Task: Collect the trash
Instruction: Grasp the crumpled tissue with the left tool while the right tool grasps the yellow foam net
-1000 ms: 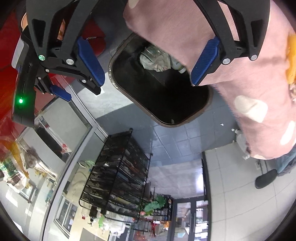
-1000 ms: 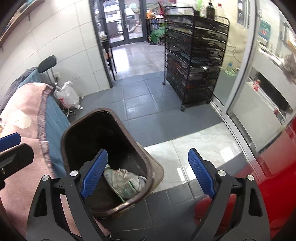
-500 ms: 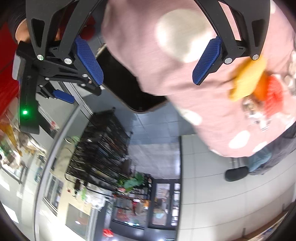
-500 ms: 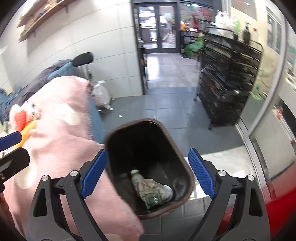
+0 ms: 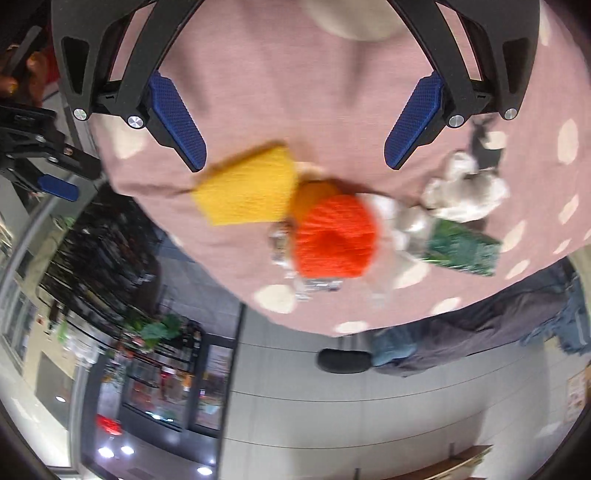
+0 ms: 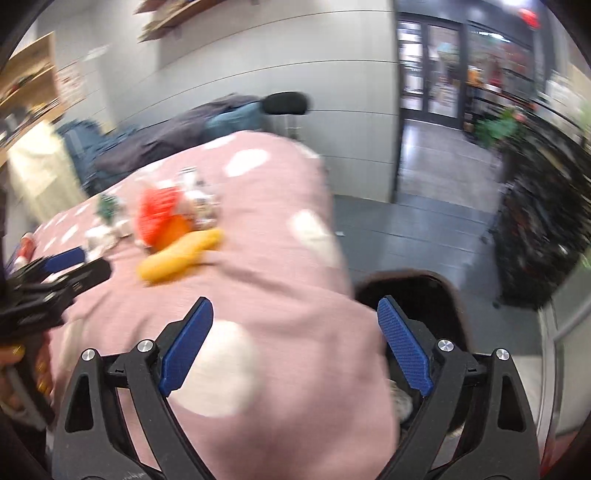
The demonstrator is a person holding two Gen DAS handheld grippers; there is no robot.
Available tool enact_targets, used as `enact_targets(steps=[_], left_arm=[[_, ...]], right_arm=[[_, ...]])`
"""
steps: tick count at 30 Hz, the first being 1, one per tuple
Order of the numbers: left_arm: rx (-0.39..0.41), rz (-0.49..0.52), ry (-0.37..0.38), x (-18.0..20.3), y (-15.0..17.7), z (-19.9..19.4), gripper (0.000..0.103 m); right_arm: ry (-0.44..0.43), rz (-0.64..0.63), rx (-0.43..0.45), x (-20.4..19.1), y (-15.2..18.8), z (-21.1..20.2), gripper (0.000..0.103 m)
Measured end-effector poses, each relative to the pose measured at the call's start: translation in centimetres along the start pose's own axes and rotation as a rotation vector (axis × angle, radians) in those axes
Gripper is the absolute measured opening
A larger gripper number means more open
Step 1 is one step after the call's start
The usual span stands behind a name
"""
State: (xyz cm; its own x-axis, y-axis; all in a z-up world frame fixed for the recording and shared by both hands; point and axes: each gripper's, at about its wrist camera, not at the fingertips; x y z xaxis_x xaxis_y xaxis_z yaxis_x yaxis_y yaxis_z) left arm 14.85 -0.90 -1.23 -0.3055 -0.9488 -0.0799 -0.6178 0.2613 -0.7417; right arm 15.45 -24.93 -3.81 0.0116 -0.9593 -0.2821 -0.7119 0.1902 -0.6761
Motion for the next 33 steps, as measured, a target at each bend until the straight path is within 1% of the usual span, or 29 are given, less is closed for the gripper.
enact_targets(steps=[4,7,9,12,15,18,20,22,23,25,26,28,29,30,31,33], left_arm=[[-0.033,-0.034,-0.093,-4.5,0.9,0.4,0.095],[-0.062,-0.054,-0.143,-7.4,1.2,1.1,0.095],[-0.081,-0.047,-0.161,-9.1,1.6,1.4,0.095],[-0.108,-0.043,-0.161,-10.8,1.4,2.2,0.093],[-0.138,-0.033,-0.163,-12.0,1.1,3.6,0.092],[-0.173,-0.027,-0.158,-12.8,1.1,4.8,0.085],[-0.186,-0.026,-0.145,-12.9,1.1,5.5,0.080],[-0.193,-0.036,-0.140,-13.0,1.2,6.0,0.070],[-0.192,-0.050,-0.144,-13.1,1.2,6.1,0.067],[-0.182,-0.085,-0.138,-13.3,1.3,6.0,0.057],[-0.172,-0.099,-0.139,-13.2,1.4,5.6,0.053],[-0.158,-0.117,-0.132,-13.3,1.5,5.2,0.039],[-0.150,-0.129,-0.126,-13.5,1.6,5.0,0.036],[-0.141,-0.150,-0.120,-13.6,1.8,4.6,0.032],[-0.136,-0.164,-0.117,-13.7,1.9,4.4,0.029],[-0.123,-0.184,-0.112,-13.7,2.1,4.0,0.027]], right_arm=[[-0.047,-0.107,-0.020,-4.4,-0.4,0.9,0.089],[-0.070,-0.168,-0.033,-6.7,-0.7,1.8,0.089],[-0.074,-0.221,-0.054,-8.3,-0.9,2.7,0.089],[-0.079,-0.282,-0.092,-10.4,-0.6,3.9,0.090],[-0.062,-0.354,-0.121,-12.0,-0.6,5.3,0.089],[-0.042,-0.437,-0.149,-13.3,-0.5,6.7,0.089],[-0.020,-0.470,-0.165,-13.9,-0.5,7.6,0.089],[0.002,-0.477,-0.190,-14.2,-0.7,8.8,0.088],[0.012,-0.466,-0.200,-14.3,-0.9,9.3,0.085],[0.019,-0.452,-0.229,-14.3,-1.1,10.2,0.067],[0.019,-0.450,-0.235,-14.5,-1.1,10.4,0.062],[0.013,-0.456,-0.235,-14.8,-1.0,10.4,0.036],[0.005,-0.455,-0.239,-14.8,-0.9,10.4,0.029],[-0.006,-0.449,-0.246,-14.9,-0.8,10.4,0.018],[-0.014,-0.445,-0.250,-14.9,-0.6,10.3,0.015],[-0.022,-0.441,-0.243,-14.9,-0.4,10.0,0.013]])
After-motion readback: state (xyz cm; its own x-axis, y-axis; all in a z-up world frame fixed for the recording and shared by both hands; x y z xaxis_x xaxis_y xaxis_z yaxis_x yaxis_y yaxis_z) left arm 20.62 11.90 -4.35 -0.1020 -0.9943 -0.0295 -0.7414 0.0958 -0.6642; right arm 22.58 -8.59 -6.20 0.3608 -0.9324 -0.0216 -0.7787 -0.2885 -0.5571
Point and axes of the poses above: each gripper's, at about its wrist camera, not at the fingertips, and z roughly the way its jaws point, x to its right, y to its underside, and after that the axes turned 12 degrees about z, right-handed
